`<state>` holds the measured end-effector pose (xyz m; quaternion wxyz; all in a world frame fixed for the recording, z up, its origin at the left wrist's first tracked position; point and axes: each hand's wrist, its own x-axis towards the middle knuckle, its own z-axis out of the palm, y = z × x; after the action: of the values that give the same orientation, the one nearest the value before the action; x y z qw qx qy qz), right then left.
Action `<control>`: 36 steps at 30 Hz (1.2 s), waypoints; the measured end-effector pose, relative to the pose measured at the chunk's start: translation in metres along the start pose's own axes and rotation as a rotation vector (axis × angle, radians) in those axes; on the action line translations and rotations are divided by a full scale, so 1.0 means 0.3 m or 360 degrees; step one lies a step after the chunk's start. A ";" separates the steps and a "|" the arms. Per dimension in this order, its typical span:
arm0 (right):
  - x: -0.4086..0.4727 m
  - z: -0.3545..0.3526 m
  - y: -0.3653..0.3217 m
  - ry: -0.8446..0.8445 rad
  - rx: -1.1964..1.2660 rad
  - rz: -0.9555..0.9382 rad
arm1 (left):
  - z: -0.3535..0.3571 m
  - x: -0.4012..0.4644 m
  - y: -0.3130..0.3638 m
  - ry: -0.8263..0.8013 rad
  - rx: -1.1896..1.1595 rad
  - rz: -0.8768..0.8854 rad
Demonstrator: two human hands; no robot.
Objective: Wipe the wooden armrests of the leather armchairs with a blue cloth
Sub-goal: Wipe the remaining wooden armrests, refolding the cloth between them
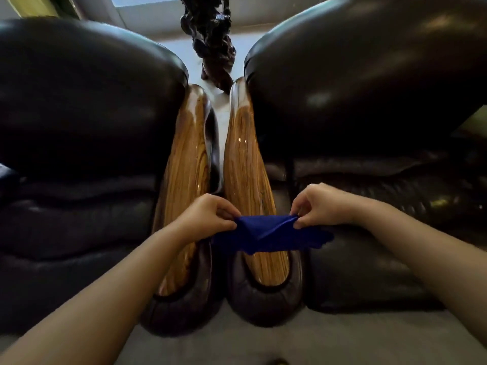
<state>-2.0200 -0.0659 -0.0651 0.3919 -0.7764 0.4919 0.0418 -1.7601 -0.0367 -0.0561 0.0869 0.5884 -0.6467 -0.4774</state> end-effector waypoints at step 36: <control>0.185 0.834 0.283 0.1296 -0.0059 -0.0008 | 0.651 0.243 -0.498 0.0736 0.0650 0.0778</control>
<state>-1.9790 0.0384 -0.3108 0.1510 -0.7375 0.6042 -0.2611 -1.8118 0.0247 -0.2998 0.2224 0.5143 -0.8128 -0.1590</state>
